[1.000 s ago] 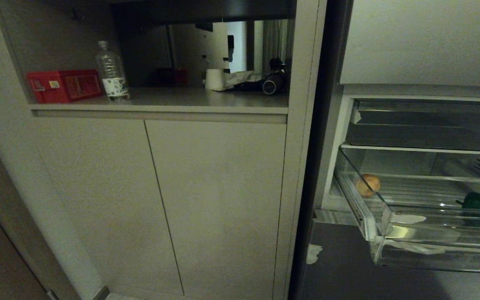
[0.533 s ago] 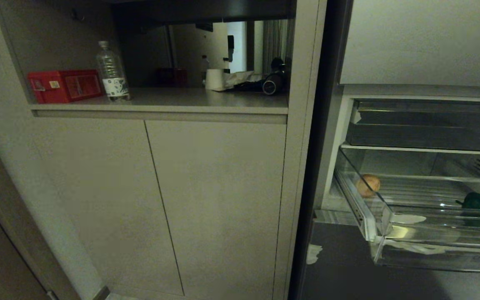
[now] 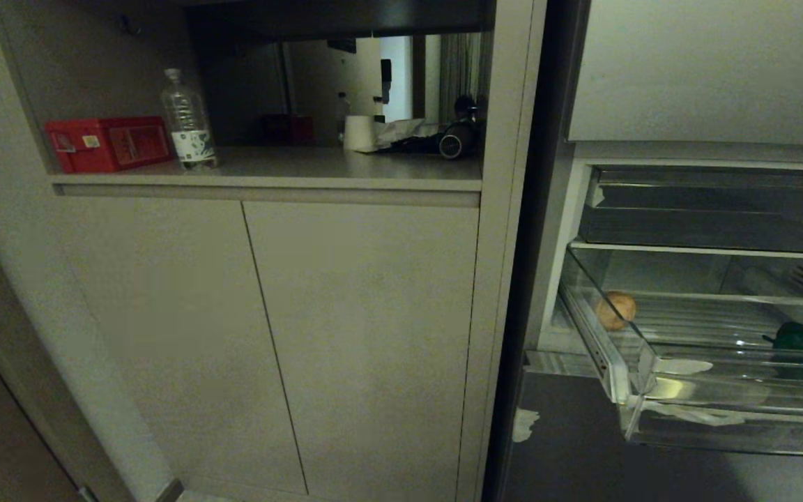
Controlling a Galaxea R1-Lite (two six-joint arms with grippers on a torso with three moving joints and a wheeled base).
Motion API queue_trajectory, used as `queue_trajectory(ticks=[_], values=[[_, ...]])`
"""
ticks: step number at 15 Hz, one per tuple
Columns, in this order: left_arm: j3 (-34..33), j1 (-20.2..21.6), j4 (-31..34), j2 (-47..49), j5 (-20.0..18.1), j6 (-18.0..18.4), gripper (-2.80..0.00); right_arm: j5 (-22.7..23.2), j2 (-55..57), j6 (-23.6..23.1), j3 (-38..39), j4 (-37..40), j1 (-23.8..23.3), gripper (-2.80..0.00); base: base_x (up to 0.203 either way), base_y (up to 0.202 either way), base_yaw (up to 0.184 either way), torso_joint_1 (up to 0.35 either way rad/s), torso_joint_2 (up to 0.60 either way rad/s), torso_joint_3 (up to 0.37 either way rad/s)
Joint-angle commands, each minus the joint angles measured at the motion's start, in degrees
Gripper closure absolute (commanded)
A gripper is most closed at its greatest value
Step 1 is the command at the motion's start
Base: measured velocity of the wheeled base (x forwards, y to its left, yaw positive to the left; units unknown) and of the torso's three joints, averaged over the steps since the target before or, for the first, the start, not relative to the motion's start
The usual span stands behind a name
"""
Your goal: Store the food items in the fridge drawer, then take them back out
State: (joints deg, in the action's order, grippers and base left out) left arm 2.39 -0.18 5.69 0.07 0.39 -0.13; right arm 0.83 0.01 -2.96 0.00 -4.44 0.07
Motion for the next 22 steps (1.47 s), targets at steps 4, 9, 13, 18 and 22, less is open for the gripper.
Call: queue_trajectory(ticks=[4, 9, 13, 18, 22], values=[[0.1, 0.0, 0.0, 0.0, 0.0, 0.0, 0.00, 0.1, -0.1, 0.5, 1.8, -0.2, 0.0, 0.00, 0.000, 0.000, 0.000, 0.000, 0.00, 0.000], [0.1, 0.0, 0.0, 0.0, 0.0, 0.0, 0.00, 0.1, -0.1, 1.0, 1.8, -0.2, 0.0, 0.00, 0.000, 0.000, 0.000, 0.000, 0.00, 0.000], [0.0, 0.0, 0.0, 0.0, 0.0, 0.0, 0.00, 0.1, -0.1, 1.4, 1.8, -0.2, 0.0, 0.00, 0.000, 0.000, 0.000, 0.042, -0.09, -0.054], [0.0, 0.0, 0.0, 0.0, 0.0, 0.0, 0.00, 0.1, -0.1, 0.7, 1.8, -0.2, 0.0, 0.00, 0.000, 0.000, 0.000, 0.206, -0.50, -0.292], [0.0, 0.0, 0.0, 0.0, 0.0, 0.0, 0.00, 0.1, -0.1, 1.4, 1.8, -0.2, 0.0, 0.00, 0.000, 0.000, 0.000, 0.254, -0.58, -0.332]])
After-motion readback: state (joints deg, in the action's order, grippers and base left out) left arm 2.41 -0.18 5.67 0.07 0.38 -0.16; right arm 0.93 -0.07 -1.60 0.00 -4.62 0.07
